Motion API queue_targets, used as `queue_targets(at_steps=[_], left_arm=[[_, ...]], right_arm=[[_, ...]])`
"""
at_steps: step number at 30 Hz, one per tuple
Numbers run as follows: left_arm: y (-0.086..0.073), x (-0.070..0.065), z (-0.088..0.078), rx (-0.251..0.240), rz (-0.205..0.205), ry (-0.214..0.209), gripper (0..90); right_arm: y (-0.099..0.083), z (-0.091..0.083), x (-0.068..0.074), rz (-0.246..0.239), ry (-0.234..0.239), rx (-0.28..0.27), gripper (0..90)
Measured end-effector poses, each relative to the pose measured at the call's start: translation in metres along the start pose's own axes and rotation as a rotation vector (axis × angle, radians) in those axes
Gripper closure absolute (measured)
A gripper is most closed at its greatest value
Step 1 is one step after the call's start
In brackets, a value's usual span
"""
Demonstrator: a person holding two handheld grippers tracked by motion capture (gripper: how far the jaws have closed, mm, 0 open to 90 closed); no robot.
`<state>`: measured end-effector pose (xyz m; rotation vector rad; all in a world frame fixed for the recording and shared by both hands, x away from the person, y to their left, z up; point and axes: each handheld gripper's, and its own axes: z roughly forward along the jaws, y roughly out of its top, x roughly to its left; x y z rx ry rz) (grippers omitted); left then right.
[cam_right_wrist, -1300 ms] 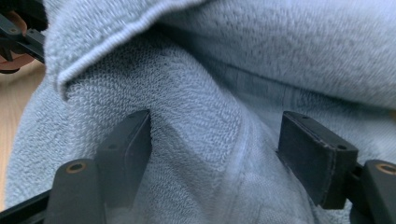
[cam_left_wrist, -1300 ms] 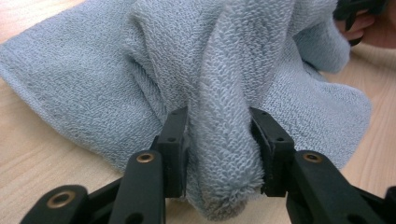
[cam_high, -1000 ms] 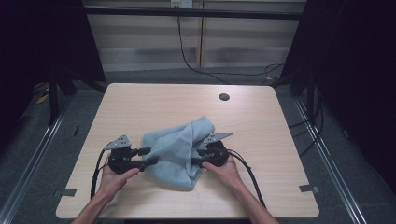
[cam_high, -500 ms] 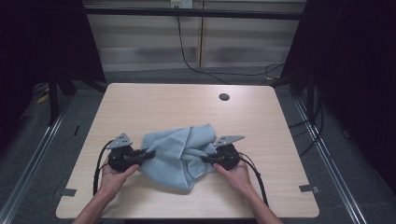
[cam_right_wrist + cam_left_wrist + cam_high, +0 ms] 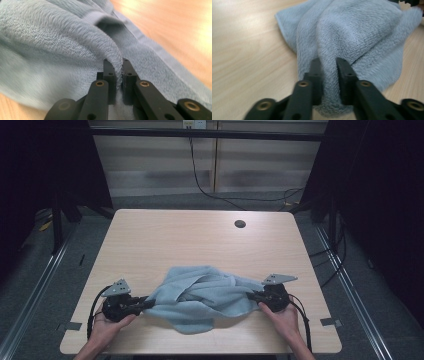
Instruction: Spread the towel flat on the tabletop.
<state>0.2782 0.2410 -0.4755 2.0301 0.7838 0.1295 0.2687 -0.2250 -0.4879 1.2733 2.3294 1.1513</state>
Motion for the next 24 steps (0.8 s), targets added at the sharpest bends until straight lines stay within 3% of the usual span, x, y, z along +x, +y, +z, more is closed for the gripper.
queue_targets(at_steps=[2, 4, 10, 12, 13, 14, 16, 17, 18, 19, 20, 21, 24], left_arm=[[0.008, -0.001, -0.001, -0.027, -0.007, -0.020, 64.5], [0.018, -0.003, -0.001, -0.063, -0.006, -0.024, 54.1], [0.063, -0.002, 0.012, -0.137, 0.009, -0.046, 45.6], [0.071, -0.002, 0.018, -0.130, 0.013, -0.053, 45.5], [0.083, -0.004, 0.034, -0.110, 0.028, -0.059, 45.6], [0.083, -0.004, 0.034, -0.110, 0.028, -0.059, 45.9], [0.090, -0.006, 0.064, -0.049, 0.054, -0.067, 47.1], [0.090, -0.006, 0.064, -0.049, 0.054, -0.067, 47.4], [0.090, -0.006, 0.073, -0.012, 0.055, -0.085, 47.4], [0.086, -0.008, 0.088, 0.053, 0.074, -0.058, 46.8], [0.086, -0.008, 0.088, 0.053, 0.074, -0.058, 45.5], [0.080, -0.005, 0.097, 0.094, 0.060, -0.077, 44.2], [0.074, 0.000, 0.102, 0.109, 0.043, -0.076, 39.2]], right_arm=[[0.002, 0.001, 0.002, -0.020, 0.006, -0.023, 85.5], [0.005, 0.003, 0.001, -0.012, 0.010, -0.033, 85.4], [0.019, 0.016, 0.000, -0.003, 0.023, -0.053, 85.3], [0.023, 0.024, 0.004, -0.013, 0.037, -0.050, 85.2], [0.025, 0.029, 0.006, -0.022, 0.045, -0.044, 85.2], [0.025, 0.029, 0.006, -0.022, 0.045, -0.044, 85.2], [0.029, 0.038, 0.011, -0.037, 0.069, -0.038, 85.0], [0.031, 0.040, 0.013, -0.044, 0.074, -0.039, 84.9], [0.031, 0.040, 0.013, -0.044, 0.074, -0.039, 84.9], [0.033, 0.042, 0.015, -0.048, 0.076, -0.040, 84.6], [0.033, 0.042, 0.015, -0.048, 0.076, -0.040, 84.6], [0.032, 0.043, 0.015, -0.049, 0.081, -0.038, 84.5], [0.028, 0.044, 0.013, -0.044, 0.086, -0.026, 84.4]])
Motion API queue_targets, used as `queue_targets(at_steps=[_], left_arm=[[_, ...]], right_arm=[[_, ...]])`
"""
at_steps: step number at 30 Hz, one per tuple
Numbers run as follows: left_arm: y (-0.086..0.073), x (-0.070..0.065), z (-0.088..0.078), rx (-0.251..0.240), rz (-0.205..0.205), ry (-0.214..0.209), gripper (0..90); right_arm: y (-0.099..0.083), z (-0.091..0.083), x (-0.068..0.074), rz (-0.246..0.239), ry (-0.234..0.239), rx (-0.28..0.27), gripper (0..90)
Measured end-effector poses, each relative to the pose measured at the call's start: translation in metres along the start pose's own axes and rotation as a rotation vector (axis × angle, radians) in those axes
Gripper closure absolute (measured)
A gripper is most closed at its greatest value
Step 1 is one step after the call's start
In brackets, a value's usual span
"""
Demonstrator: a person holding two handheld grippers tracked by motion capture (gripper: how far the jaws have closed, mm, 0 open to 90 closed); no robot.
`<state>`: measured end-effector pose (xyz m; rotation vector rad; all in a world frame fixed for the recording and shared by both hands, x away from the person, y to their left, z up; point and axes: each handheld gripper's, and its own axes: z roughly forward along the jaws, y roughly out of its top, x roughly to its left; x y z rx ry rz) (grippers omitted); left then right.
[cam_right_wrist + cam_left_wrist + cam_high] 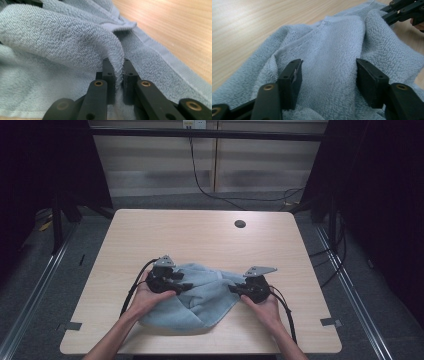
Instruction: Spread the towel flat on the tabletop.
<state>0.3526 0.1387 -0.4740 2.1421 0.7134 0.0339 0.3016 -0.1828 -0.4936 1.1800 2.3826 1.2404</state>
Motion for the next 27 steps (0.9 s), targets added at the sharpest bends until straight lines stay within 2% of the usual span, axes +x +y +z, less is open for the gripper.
queue_targets(at_steps=[2, 3, 4, 5, 7, 8, 9, 12, 13, 15, 21, 22, 23, 25, 26, 27], left_arm=[[-0.001, 0.000, 0.003, 0.017, -0.002, -0.008, 37.8], [-0.001, -0.002, 0.007, 0.062, 0.014, -0.005, 39.0], [-0.001, -0.002, 0.007, 0.062, 0.014, -0.005, 45.5], [-0.001, -0.004, 0.008, 0.079, 0.036, -0.014, 55.7], [-0.001, -0.005, 0.008, 0.063, 0.035, -0.014, 67.6], [-0.001, -0.005, 0.006, 0.056, 0.033, 0.009, 67.6], [-0.002, -0.001, 0.001, 0.023, 0.010, 0.020, 75.5], [-0.002, 0.001, -0.006, -0.031, -0.014, 0.019, 79.6], [0.000, 0.005, -0.018, -0.094, -0.038, 0.040, 79.9], [0.004, 0.014, -0.033, -0.163, -0.090, 0.016, 79.8], [0.011, 0.029, -0.083, -0.274, -0.106, 0.119, 80.1], [0.011, 0.029, -0.083, -0.274, -0.106, 0.119, 80.1], [0.011, 0.033, -0.097, -0.309, -0.116, 0.135, 80.1], [0.009, 0.037, -0.110, -0.337, -0.131, 0.143, 80.0], [0.009, 0.037, -0.110, -0.337, -0.131, 0.143, 80.0], [0.008, 0.039, -0.114, -0.351, -0.137, 0.156, 80.0]], right_arm=[[-0.002, 0.002, 0.000, 0.002, 0.005, 0.012, 84.2], [-0.002, 0.003, 0.000, 0.006, 0.005, 0.015, 84.2], [-0.002, 0.004, 0.001, 0.007, 0.007, 0.016, 84.1], [-0.002, 0.005, 0.001, 0.000, 0.012, 0.018, 84.1], [-0.002, 0.005, 0.001, 0.004, 0.012, 0.021, 84.1], [-0.002, 0.005, 0.002, 0.000, 0.009, 0.019, 84.1], [-0.002, 0.004, 0.001, 0.000, -0.011, 0.017, 84.4], [-0.002, 0.001, -0.002, 0.006, -0.017, 0.011, 84.5], [-0.002, -0.001, -0.002, 0.013, -0.026, 0.010, 84.5], [0.001, -0.005, -0.005, 0.021, -0.035, 0.001, 84.5], [0.017, -0.032, -0.016, 0.042, -0.085, -0.089, 84.7], [0.020, -0.038, -0.020, 0.048, -0.102, -0.106, 84.7], [0.022, -0.046, -0.025, 0.059, -0.121, -0.130, 84.7], [0.024, -0.057, -0.030, 0.068, -0.151, -0.154, 84.7], [0.024, -0.057, -0.030, 0.068, -0.151, -0.154, 84.7], [0.026, -0.070, -0.034, 0.073, -0.182, -0.177, 84.7]])
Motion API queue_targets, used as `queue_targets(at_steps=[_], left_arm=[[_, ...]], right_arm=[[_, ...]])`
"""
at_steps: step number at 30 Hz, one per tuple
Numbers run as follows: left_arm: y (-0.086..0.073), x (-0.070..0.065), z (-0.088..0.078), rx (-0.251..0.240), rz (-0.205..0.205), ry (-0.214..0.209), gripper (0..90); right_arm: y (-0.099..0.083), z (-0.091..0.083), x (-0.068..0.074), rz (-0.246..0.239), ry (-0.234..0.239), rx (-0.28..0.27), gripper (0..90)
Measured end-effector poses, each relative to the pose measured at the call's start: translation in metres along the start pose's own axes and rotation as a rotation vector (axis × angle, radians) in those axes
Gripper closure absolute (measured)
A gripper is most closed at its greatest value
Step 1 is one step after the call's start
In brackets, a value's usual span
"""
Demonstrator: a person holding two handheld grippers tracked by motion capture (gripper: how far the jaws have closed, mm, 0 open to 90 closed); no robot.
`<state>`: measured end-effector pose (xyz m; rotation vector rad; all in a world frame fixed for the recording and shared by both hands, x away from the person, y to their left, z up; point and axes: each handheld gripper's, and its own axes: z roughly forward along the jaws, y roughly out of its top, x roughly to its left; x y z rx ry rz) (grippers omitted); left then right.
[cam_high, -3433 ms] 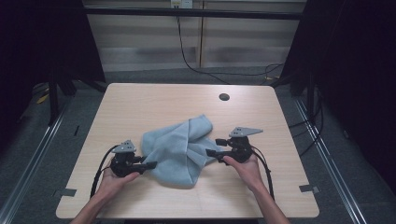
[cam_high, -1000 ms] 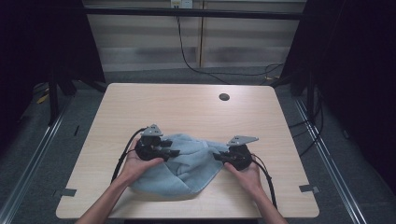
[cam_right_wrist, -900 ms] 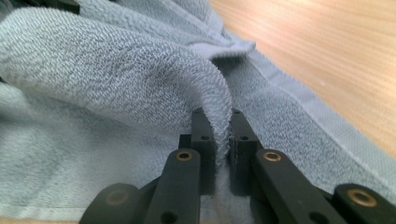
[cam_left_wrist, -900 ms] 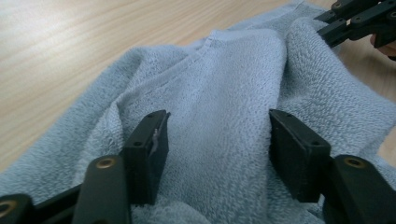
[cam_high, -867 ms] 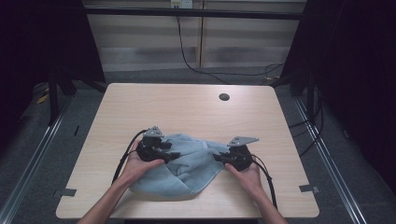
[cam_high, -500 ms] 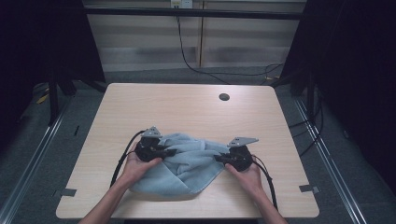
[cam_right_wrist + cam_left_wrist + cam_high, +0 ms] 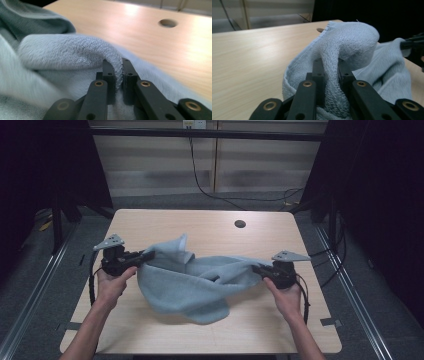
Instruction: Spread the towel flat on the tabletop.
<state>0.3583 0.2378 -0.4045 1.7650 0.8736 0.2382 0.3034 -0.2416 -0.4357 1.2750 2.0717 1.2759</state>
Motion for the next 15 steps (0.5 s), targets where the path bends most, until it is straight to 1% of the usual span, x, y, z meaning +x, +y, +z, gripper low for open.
queue_targets(at_steps=[1, 2, 3, 4, 6, 7, 8, 10, 11, 12, 13, 14, 15], left_arm=[[0.001, 0.004, -0.008, -0.023, -0.011, 0.019, 80.1], [0.003, 0.006, -0.012, -0.036, -0.014, 0.034, 80.2], [0.005, 0.006, -0.014, -0.049, -0.024, 0.038, 80.3], [0.008, 0.006, -0.017, -0.065, -0.021, 0.053, 80.3], [0.015, 0.006, -0.021, -0.092, -0.024, 0.060, 80.3], [0.015, 0.006, -0.021, -0.092, -0.024, 0.060, 80.3], [0.023, 0.004, -0.026, -0.128, -0.023, 0.081, 80.3], [0.028, 0.001, -0.033, -0.164, -0.021, 0.097, 80.4], [0.028, 0.000, -0.037, -0.176, -0.020, 0.101, 80.4], [0.027, -0.002, -0.040, -0.179, -0.014, 0.109, 80.4], [0.023, -0.005, -0.044, -0.173, -0.005, 0.123, 80.4], [0.016, -0.006, -0.048, -0.169, -0.005, 0.125, 80.3], [0.008, -0.007, -0.053, -0.162, -0.015, 0.119, 80.3]], right_arm=[[0.002, -0.006, -0.004, 0.001, -0.012, -0.013, 84.7], [0.005, -0.011, -0.008, 0.010, -0.026, -0.022, 84.8], [0.008, -0.016, -0.011, 0.011, -0.042, -0.033, 84.8], [0.012, -0.021, -0.015, 0.009, -0.056, -0.043, 84.9], [0.024, -0.030, -0.020, 0.012, -0.071, -0.076, 84.9], [0.024, -0.030, -0.020, 0.012, -0.071, -0.076, 84.9], [0.039, -0.041, -0.023, 0.008, -0.092, -0.116, 84.9], [0.050, -0.049, -0.024, 0.012, -0.097, -0.164, 84.9], [0.055, -0.054, -0.024, 0.012, -0.102, -0.192, 84.9], [0.057, -0.059, -0.023, 0.013, -0.100, -0.217, 84.9], [0.057, -0.062, -0.022, 0.014, -0.097, -0.228, 84.9], [0.055, -0.063, -0.020, 0.015, -0.093, -0.222, 84.9], [0.050, -0.064, -0.018, 0.006, -0.096, -0.204, 84.9]])
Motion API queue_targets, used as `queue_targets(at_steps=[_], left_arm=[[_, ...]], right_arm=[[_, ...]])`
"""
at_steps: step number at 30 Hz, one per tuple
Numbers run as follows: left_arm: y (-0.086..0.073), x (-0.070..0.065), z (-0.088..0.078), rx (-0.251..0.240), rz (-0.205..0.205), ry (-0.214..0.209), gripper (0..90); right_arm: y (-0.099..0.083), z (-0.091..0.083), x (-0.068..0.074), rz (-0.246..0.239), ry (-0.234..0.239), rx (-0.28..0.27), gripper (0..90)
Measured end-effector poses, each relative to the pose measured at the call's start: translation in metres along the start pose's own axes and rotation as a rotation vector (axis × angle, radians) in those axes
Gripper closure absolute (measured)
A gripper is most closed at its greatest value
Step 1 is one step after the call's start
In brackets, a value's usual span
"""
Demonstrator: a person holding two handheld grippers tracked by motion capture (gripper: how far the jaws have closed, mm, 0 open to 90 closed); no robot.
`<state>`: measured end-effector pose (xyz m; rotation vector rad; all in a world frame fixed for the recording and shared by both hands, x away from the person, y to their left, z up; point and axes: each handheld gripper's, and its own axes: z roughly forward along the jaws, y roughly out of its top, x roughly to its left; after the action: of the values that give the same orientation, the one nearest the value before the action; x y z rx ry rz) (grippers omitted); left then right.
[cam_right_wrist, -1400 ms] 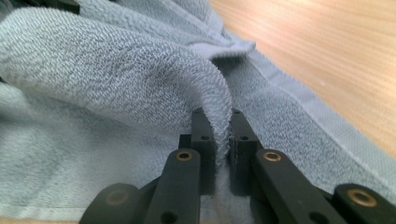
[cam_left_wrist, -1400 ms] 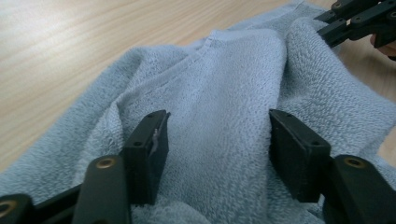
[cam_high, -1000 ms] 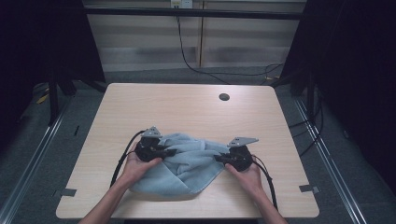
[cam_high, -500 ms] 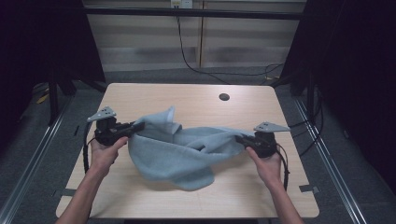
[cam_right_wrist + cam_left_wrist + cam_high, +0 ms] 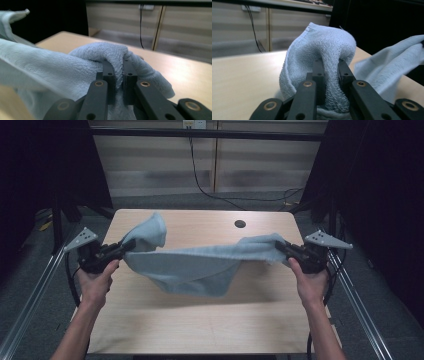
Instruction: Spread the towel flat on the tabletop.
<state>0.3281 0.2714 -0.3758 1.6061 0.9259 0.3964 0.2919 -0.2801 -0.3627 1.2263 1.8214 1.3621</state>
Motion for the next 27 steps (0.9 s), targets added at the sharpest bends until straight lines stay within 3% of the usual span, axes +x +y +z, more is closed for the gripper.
queue_targets(at_steps=[3, 4, 5, 6, 8, 9, 10, 13, 17, 21, 22, 23, 25, 27], left_arm=[[-0.031, 0.001, -0.013, 0.062, -0.031, -0.004, 79.8], [-0.031, 0.001, -0.013, 0.062, -0.031, -0.004, 79.3], [-0.052, 0.002, -0.018, 0.107, -0.052, -0.004, 78.1], [-0.061, 0.003, -0.020, 0.127, -0.060, 0.003, 78.0], [-0.070, 0.004, -0.024, 0.164, -0.076, -0.003, 74.9], [-0.070, 0.004, -0.024, 0.164, -0.076, -0.003, 72.0], [-0.072, 0.004, -0.030, 0.166, -0.076, -0.009, 70.0], [-0.066, 0.001, -0.034, 0.135, -0.073, -0.016, 63.9], [-0.052, -0.005, -0.028, 0.097, -0.038, -0.016, 57.6], [-0.042, -0.012, -0.013, 0.100, -0.007, -0.054, 54.6], [-0.041, -0.015, -0.001, 0.120, 0.012, -0.061, 54.6], [-0.043, -0.018, 0.020, 0.171, 0.018, -0.097, 55.7], [-0.052, -0.022, 0.046, 0.231, 0.057, -0.091, 57.4], [-0.065, -0.025, 0.071, 0.296, 0.081, -0.097, 58.3]], right_arm=[[-0.029, -0.005, 0.007, -0.005, 0.017, 0.082, 84.3], [-0.029, -0.005, 0.007, -0.005, 0.017, 0.082, 84.3], [-0.060, -0.007, 0.014, 0.004, 0.037, 0.164, 83.8], [-0.071, -0.007, 0.017, 0.006, 0.040, 0.197, 83.5], [-0.098, -0.009, 0.023, 0.005, 0.055, 0.266, 80.5], [-0.098, -0.009, 0.023, 0.005, 0.055, 0.266, 80.5], [-0.119, -0.014, 0.027, -0.007, 0.058, 0.324, 74.8], [-0.124, -0.022, 0.027, -0.005, 0.061, 0.337, 65.3], [-0.110, -0.026, 0.025, 0.007, 0.051, 0.278, 52.7], [-0.101, -0.018, 0.026, -0.004, 0.057, 0.271, 49.3], [-0.099, -0.013, 0.026, -0.005, 0.060, 0.270, 49.6], [-0.095, 0.000, 0.023, 0.002, 0.062, 0.265, 55.0], [-0.094, 0.012, 0.018, 0.016, 0.056, 0.263, 59.9], [-0.097, 0.027, 0.012, 0.006, 0.036, 0.309, 63.9]])
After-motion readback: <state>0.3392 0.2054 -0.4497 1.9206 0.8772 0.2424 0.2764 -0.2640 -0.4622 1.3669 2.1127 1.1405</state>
